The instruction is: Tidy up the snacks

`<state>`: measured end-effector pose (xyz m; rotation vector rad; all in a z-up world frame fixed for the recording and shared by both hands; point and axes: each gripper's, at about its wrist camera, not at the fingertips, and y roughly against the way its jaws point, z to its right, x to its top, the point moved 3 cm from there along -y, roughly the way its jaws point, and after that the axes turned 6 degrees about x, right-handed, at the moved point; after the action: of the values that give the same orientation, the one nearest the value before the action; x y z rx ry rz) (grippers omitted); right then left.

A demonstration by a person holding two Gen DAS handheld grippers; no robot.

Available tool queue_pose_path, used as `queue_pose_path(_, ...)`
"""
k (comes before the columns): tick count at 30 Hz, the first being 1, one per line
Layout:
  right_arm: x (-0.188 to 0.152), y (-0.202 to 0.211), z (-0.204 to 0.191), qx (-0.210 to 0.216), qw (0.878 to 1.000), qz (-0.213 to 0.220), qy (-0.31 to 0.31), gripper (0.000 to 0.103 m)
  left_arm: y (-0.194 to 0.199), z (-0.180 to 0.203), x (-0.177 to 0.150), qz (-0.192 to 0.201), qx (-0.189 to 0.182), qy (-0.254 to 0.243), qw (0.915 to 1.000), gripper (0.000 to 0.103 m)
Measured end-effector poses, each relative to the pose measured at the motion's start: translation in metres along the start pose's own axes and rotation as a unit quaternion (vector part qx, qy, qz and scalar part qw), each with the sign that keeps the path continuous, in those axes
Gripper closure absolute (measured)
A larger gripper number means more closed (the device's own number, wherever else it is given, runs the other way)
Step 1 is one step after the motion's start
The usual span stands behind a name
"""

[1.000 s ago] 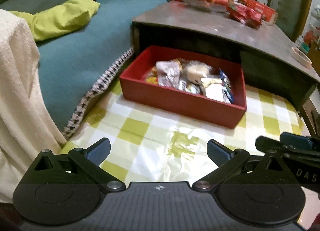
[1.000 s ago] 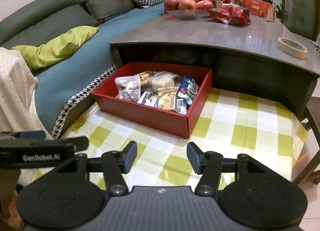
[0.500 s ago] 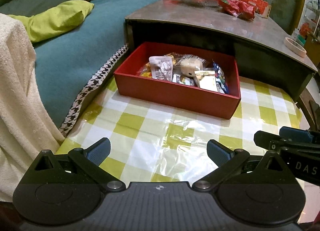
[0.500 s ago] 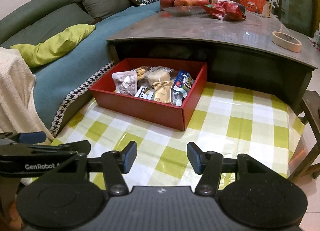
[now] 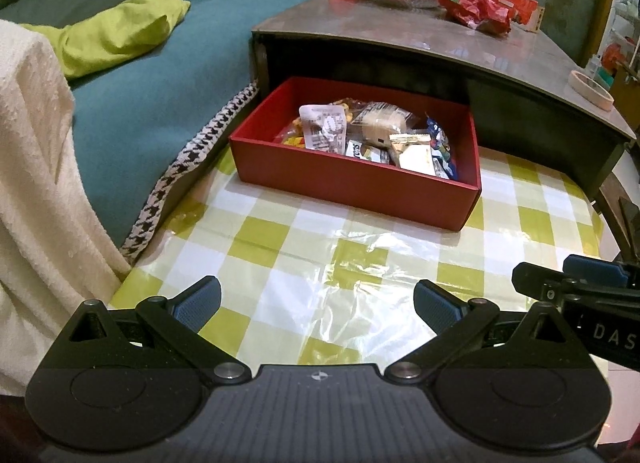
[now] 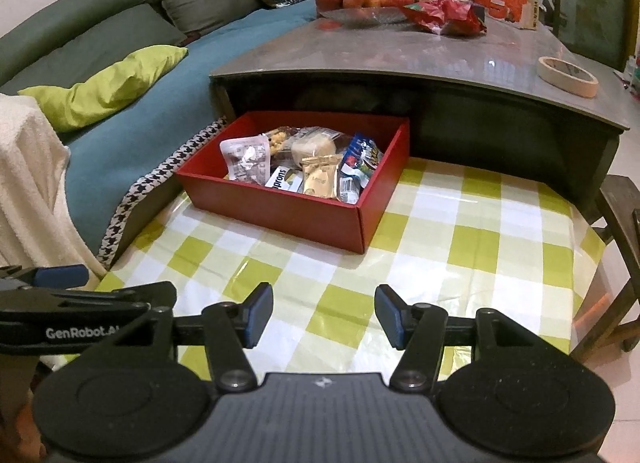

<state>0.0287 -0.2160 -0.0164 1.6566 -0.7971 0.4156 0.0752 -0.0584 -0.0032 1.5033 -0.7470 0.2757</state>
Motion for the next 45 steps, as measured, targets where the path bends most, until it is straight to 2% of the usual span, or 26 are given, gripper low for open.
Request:
queue_pose_path(3, -0.001, 0.000, 0.001, 0.000, 1.000, -0.002, -0.002, 0.031, -0.002, -0.002, -0.001, -0.006, 0.002, 0.005, 1.0000, 0.000)
queue_pose_path(45, -0.010, -0.018, 0.003, 0.001, 0.999, -0.039, -0.001, 0.030, -0.019, -0.003, -0.009, -0.041, -0.001, 0.009, 0.9991, 0.000)
